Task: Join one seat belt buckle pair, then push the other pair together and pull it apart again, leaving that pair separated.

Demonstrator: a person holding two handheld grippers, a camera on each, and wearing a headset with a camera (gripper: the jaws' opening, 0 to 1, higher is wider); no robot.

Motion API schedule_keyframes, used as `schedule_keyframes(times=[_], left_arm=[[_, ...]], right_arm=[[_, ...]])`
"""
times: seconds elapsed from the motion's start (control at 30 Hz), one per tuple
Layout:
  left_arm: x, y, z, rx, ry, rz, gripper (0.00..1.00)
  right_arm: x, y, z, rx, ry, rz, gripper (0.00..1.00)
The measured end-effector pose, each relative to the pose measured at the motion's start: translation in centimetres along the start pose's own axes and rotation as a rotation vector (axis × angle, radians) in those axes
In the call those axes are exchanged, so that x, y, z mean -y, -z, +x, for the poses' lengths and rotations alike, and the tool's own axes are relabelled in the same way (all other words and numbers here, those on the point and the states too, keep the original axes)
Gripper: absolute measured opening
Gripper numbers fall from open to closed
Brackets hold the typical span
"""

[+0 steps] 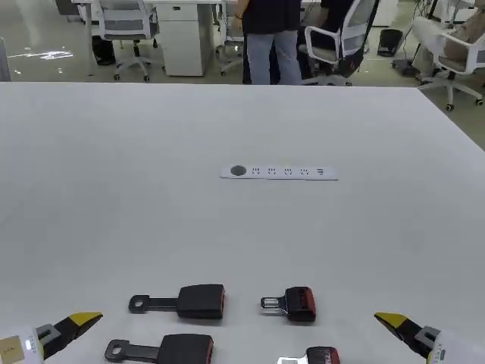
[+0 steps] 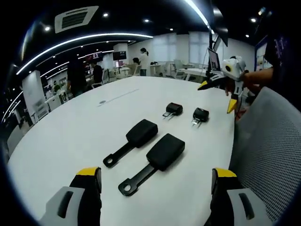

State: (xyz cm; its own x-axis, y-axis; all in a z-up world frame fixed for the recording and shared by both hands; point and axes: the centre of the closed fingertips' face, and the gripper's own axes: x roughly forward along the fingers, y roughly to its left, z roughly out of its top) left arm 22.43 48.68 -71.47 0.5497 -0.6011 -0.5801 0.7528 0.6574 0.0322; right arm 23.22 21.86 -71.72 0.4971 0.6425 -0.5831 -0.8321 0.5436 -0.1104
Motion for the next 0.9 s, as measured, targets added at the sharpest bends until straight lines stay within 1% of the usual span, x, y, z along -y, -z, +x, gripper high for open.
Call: schedule_keyframes(times=[0.23, 0.5, 0.63, 0.9], left_arm=[[-0.18, 0.17, -0.01, 0.000, -0.001, -0.002, 1.00], [-0.11, 0.26, -0.03, -0.001, 0.003, 0.000, 1.00], [-0.36, 0.43, -0.05, -0.001, 0.003, -0.001, 1.00], [-0.63, 0.38, -0.07, -0.001, 0.003, 0.003, 1.00]], right_arm=[[-0.13, -0.22, 0.03, -0.001, 0.000, -0.001, 0.99], [-0.25, -0.31, 0.03, -0.003, -0.001, -0.001, 0.99], [-0.24, -0.23, 0.00, -0.008, -0.003, -0.004, 0.99], [0.00, -0.36, -0.08, -0.009, -0.003, -0.005, 0.99]])
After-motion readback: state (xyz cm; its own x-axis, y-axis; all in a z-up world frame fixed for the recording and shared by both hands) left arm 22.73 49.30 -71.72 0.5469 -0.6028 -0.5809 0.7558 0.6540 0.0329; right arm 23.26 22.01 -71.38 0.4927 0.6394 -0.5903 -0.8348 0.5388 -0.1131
